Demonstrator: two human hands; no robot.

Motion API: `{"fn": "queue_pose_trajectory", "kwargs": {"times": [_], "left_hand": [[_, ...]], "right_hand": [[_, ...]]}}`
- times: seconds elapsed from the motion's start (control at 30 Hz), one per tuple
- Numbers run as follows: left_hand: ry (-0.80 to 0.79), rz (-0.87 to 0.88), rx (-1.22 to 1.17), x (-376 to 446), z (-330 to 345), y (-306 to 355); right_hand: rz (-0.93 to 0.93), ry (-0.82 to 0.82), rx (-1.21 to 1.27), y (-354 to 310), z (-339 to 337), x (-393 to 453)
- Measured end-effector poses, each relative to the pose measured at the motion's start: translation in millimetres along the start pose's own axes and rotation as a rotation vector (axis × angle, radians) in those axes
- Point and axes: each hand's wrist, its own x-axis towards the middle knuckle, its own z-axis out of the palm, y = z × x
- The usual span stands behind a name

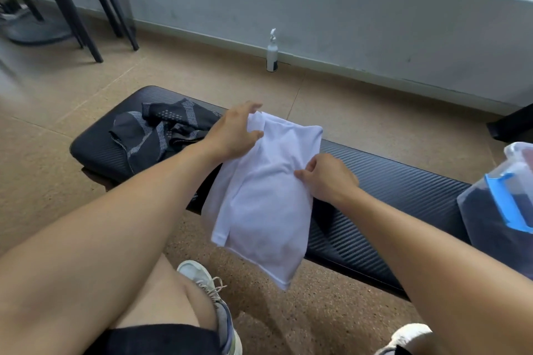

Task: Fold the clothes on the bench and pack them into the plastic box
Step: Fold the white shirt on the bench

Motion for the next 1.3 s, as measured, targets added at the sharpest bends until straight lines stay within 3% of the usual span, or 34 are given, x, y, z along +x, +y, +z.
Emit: {"fn": "queue_pose_trajectory", "kwargs": {"times": [0.3,0.4,0.5,0.57,0.73,0.9,1.0,1.13,1.23,1.3], "left_hand": [[-0.020,0.100,0.062,1.4,16.5,28.2],[-0.101,0.078,0.023,1.7,36.3,45.8],[-0.176,-0.007,-0.017,5.3,58.4,64.1],[-0.171,-0.099,-0.042,10.1,68.2,72.7],[-0.162,-0.159,-0.027,25.8,79.3,71.3],[-0.135,0.007,-0.192,28.5,75.5,75.6],[-0.231,0.036,-0.587,21.9,65.6,89.9],[-0.458,-0.138,-0.992,17.0,57.3,106.8],[-0.445,-0.215,-0.962,22.8,68.6,109.0],[-0.223,-0.259,-0.689,33.7,85.4,101.3]], "right_hand": [[0.089,-0.212,-0.548,71.3,-70.9,-18.2],[0.125,-0.111,-0.628,86.1,-79.2,-21.3],[0.071,0.199,-0.394,93.4,-80.0,-7.3],[0.045,0.268,-0.238,95.6,-77.7,7.7],[0.064,0.250,-0.220,105.3,-58.7,27.0],[0.085,0.204,-0.180,112.9,-65.4,33.9],[0.125,0.214,-0.102,119.5,-72.7,40.7],[0.177,0.245,0.058,121.3,-77.8,40.6],[0.229,0.297,0.118,123.6,-81.6,39.6],[0.247,0.308,0.119,127.9,-80.3,39.5]]}}
